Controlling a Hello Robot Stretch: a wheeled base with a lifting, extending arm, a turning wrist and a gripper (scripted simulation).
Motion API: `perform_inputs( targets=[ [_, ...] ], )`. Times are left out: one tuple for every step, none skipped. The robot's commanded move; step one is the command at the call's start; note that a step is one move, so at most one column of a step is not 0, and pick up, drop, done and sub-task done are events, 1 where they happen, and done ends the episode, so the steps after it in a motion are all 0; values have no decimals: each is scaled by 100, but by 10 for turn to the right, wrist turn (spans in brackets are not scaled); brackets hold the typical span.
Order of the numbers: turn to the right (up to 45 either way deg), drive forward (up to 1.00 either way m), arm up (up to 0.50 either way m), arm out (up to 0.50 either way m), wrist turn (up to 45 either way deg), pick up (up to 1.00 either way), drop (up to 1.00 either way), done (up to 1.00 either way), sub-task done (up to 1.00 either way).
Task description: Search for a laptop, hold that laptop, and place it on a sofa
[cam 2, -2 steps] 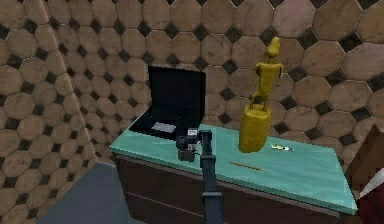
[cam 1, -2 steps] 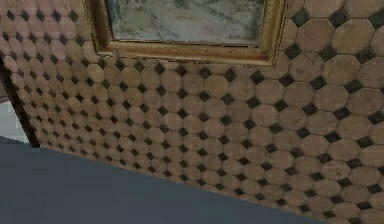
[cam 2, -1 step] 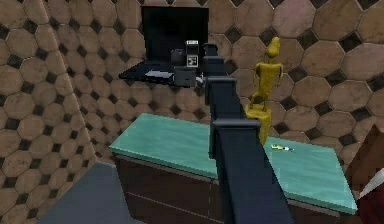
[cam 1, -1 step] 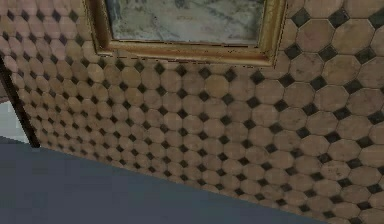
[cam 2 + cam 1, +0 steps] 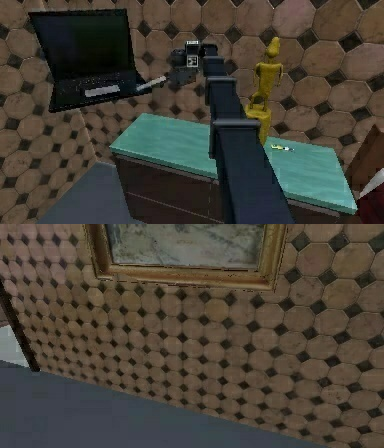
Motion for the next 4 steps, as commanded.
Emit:
perform_inputs(
  targets=[
    [0,0,0,0,-450,0,0,0,0],
    [0,0,0,0,-450,0,0,0,0],
    [0,0,0,-44,0,0,0,0,0],
    [-450,0,0,0,0,0,0,0,0]
  ],
)
